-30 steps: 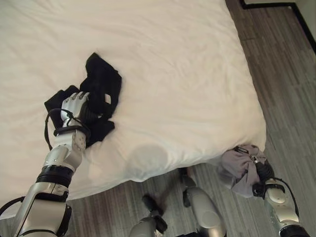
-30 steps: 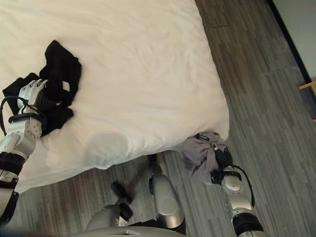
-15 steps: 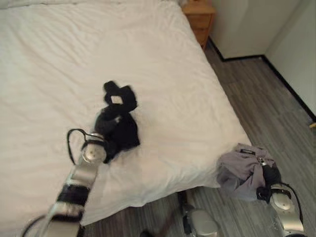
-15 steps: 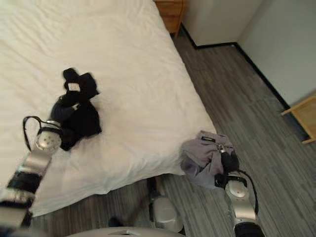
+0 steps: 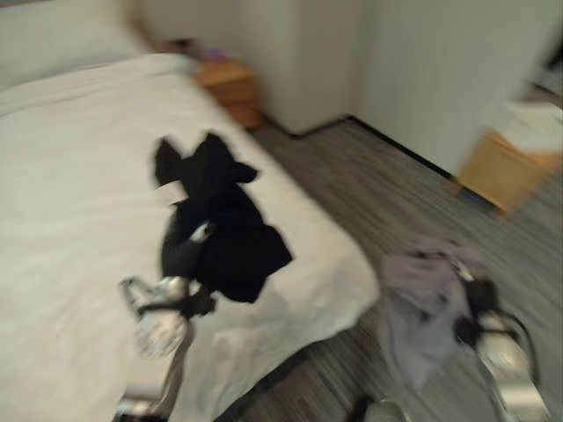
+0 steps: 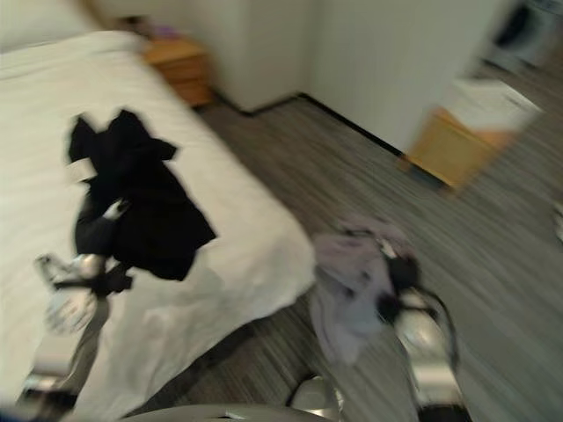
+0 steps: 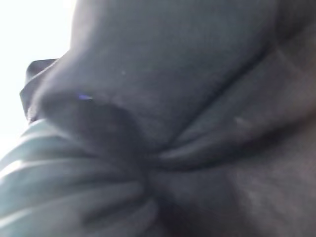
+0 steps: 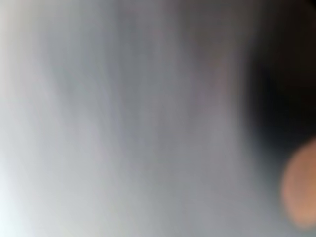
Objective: Pick up bed clothes into laundry basket.
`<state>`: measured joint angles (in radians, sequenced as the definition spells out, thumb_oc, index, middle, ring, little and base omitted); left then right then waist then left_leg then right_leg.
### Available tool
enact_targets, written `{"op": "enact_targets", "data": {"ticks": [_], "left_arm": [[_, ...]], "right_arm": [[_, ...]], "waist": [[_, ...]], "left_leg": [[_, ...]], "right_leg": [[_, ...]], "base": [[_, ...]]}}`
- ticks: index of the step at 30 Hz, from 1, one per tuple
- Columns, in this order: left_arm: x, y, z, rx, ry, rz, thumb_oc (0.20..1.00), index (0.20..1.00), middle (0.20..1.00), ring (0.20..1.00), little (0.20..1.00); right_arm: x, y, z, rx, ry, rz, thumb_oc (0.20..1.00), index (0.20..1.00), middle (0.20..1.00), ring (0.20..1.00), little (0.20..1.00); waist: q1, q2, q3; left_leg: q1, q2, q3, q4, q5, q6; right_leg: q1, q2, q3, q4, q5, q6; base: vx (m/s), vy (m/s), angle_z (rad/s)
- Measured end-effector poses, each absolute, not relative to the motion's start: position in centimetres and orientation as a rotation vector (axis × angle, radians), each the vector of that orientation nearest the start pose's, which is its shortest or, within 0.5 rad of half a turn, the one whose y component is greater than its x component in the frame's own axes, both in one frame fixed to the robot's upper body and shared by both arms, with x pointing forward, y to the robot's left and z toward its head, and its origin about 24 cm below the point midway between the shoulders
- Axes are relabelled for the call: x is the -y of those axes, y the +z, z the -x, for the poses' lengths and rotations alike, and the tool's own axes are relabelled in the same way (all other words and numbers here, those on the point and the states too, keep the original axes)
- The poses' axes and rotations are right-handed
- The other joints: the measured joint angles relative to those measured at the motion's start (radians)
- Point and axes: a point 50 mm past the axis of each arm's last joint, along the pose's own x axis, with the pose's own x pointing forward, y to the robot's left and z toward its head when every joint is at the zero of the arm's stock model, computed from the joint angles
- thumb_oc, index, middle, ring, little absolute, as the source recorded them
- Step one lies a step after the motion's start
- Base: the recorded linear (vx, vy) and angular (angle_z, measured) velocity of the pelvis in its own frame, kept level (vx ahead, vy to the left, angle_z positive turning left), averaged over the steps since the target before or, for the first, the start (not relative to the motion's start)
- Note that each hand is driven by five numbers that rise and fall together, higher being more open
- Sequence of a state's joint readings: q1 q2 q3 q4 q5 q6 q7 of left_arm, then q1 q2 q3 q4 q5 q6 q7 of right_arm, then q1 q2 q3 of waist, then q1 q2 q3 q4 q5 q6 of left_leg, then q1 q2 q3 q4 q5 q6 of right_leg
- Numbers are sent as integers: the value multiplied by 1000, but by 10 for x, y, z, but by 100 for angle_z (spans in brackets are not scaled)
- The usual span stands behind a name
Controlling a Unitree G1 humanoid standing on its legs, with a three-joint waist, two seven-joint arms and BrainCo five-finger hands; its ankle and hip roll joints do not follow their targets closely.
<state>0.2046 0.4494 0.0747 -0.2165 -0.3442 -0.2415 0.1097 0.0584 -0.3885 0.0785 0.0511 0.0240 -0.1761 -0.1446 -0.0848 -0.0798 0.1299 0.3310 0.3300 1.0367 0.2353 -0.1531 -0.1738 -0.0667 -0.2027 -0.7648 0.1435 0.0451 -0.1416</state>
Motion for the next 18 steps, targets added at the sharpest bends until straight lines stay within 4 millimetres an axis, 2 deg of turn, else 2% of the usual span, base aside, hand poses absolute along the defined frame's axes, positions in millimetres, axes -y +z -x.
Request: {"op": "enact_targets", "data": {"ticks": [1,2,3,4,5,6,7,8,9,10,11,12,13,14,15,16,17,18], "left_arm": [[-234,96,-214,280,86,-94,200,200,200,200,200],[-223,94,-217,284,47,-66,200,200,200,200,200],[-212,90,-218,273,-8,-49,200,200,200,200,200],[-208,87,-218,264,-20,-34,200,200,200,200,200],[-206,83,-218,247,-26,-25,200,200,200,200,200],[-204,67,-219,185,-30,-19,200,200,200,200,200],[-204,62,-220,162,-24,-16,200,200,200,200,200],[-202,56,-222,134,-31,-15,200,200,200,200,200],[-199,54,-221,128,-29,-2,200,200,200,200,200],[-199,53,-218,133,-14,16,200,200,200,200,200],[-199,51,-218,125,-15,16,200,200,200,200,200],[-197,51,-219,128,-12,28,200,200,200,200,200],[-195,52,-219,137,-5,42,200,200,200,200,200],[-191,49,-218,136,5,69,200,200,200,200,200],[-190,48,-218,131,10,80,200,200,200,200,200],[-188,48,-219,133,2,82,200,200,200,200,200],[-186,48,-220,132,-5,86,200,200,200,200,200],[-183,44,-219,118,-4,99,200,200,200,200,200]], "right_arm": [[218,48,-234,86,-68,362,200,200,200,200,200],[227,51,-236,90,-91,383,200,200,200,200,200],[237,53,-241,87,-122,405,200,200,200,200,200],[242,55,-241,89,-136,412,200,200,200,200,200],[244,55,-240,89,-147,413,200,200,200,200,200],[246,43,-229,34,-147,416,200,200,200,200,200],[243,37,-227,12,-138,418,200,200,200,200,200],[240,36,-228,9,-118,423,200,200,200,200,200],[236,35,-229,7,-99,423,200,200,200,200,200],[229,38,-236,20,-73,426,200,200,200,200,200],[222,40,-238,35,-37,431,200,200,200,200,200],[219,40,-238,41,-17,442,200,200,200,200,200],[215,39,-239,41,4,450,200,200,200,200,200],[204,38,-242,49,50,453,200,200,200,200,200],[196,38,-242,57,89,472,200,200,200,200,200],[191,39,-242,65,116,485,200,200,200,200,200],[190,38,-241,65,127,492,200,200,200,200,200],[187,36,-240,58,140,511,200,200,200,200,200]], "waist": [[-23,-16,-5],[-25,10,-5],[-38,75,-10],[-21,108,-14],[-15,114,-17],[-44,95,-61],[-45,91,-67],[-35,88,-64],[-28,77,-56],[26,59,-44],[40,51,-39],[21,51,-36],[19,44,-26],[69,36,-7],[94,24,3],[106,35,14],[89,32,20],[98,34,26]], "left_leg": [[-15,-19,-10,-59,1,-6],[-15,-3,-12,-110,4,-13],[-33,39,-13,-172,76,12],[-11,73,1,-153,117,0],[36,82,50,-88,102,-67],[34,119,9,23,112,-57],[20,148,-64,89,140,-20],[-35,167,-206,186,141,-33],[-98,121,-384,210,134,-26],[-118,44,-521,202,108,-38],[-167,24,-575,226,98,-53],[-215,21,-620,233,100,-58],[-257,4,-671,228,95,-48],[-290,-67,-767,197,78,-36],[-315,-98,-783,166,80,-35],[-351,-108,-776,133,86,-28],[-398,-119,-772,94,91,-19],[-401,-158,-753,-32,110,8]], "right_leg": [[31,20,48,-72,-27,46],[41,70,80,-120,-16,94],[50,116,41,-95,-48,114],[28,114,29,6,-92,89],[-14,66,35,199,-199,79],[-36,45,75,260,-275,103],[-28,77,123,219,-265,96],[-11,122,184,129,-216,86],[2,154,256,68,-175,53],[9,166,347,15,-128,55],[30,177,371,-36,-105,58],[55,189,378,-75,-96,63],[73,201,427,-95,-96,61],[97,204,529,-136,-91,60],[111,199,571,-164,-64,66],[133,199,577,-192,-40,72],[143,204,594,-219,-52,83],[160,192,644,-236,-56,84]], "base": [[106,-288,-74],[255,-517,-150],[202,-419,-208],[236,-379,-222],[151,-263,-173],[274,-403,-146],[303,-483,-160],[229,-351,-145],[176,-249,-229],[80,-100,-200],[159,-151,-171],[157,-109,-76],[201,-72,-122],[200,-30,-174],[214,-2,-200],[229,34,-107],[248,51,-84],[478,64,-116]]}}
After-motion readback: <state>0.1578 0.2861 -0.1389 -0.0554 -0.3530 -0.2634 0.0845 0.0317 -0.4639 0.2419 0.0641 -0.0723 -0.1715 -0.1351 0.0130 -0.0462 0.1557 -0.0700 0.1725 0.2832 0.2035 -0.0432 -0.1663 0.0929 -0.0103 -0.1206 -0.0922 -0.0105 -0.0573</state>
